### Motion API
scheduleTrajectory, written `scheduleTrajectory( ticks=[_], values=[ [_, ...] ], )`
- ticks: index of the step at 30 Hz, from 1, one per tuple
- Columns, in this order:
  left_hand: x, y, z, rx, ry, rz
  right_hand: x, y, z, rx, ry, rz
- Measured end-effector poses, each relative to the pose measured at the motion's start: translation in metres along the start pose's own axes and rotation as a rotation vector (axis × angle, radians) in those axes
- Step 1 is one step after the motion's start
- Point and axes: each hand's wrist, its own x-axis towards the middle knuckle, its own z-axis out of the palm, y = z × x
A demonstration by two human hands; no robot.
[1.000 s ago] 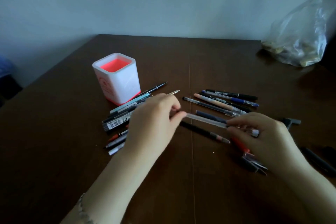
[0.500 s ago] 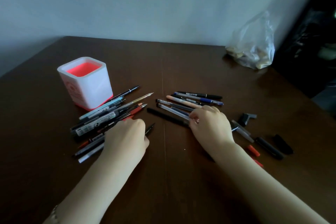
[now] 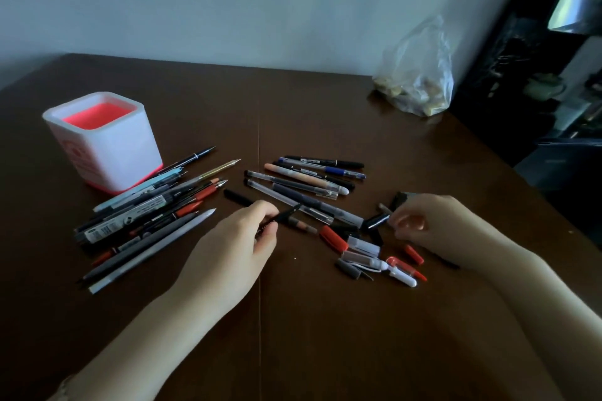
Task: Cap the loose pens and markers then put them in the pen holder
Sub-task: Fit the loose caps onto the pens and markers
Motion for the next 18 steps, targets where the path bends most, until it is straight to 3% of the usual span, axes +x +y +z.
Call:
scheduleTrajectory(
  ticks=[4, 13, 16, 18],
  values=[
    [0.0, -0.002, 0.003, 0.04, 0.019, 0.003, -0.002, -0.007, 0.016, 0.056, 0.017, -0.021],
    [0.002, -0.009, 0.004, 0.059, 0.01, -0.032, 0.014, -0.016, 0.021, 0.002, 0.053, 0.158],
    [0.002, -0.009, 0.006, 0.065, 0.009, -0.025, 0.015, -0.025, 0.02, 0.04, 0.167, 0.038],
    [0.002, -0.009, 0.006, 0.07, 0.007, -0.025, 0.017, -0.036, 0.023, 0.07, 0.119, -0.08]
  ],
)
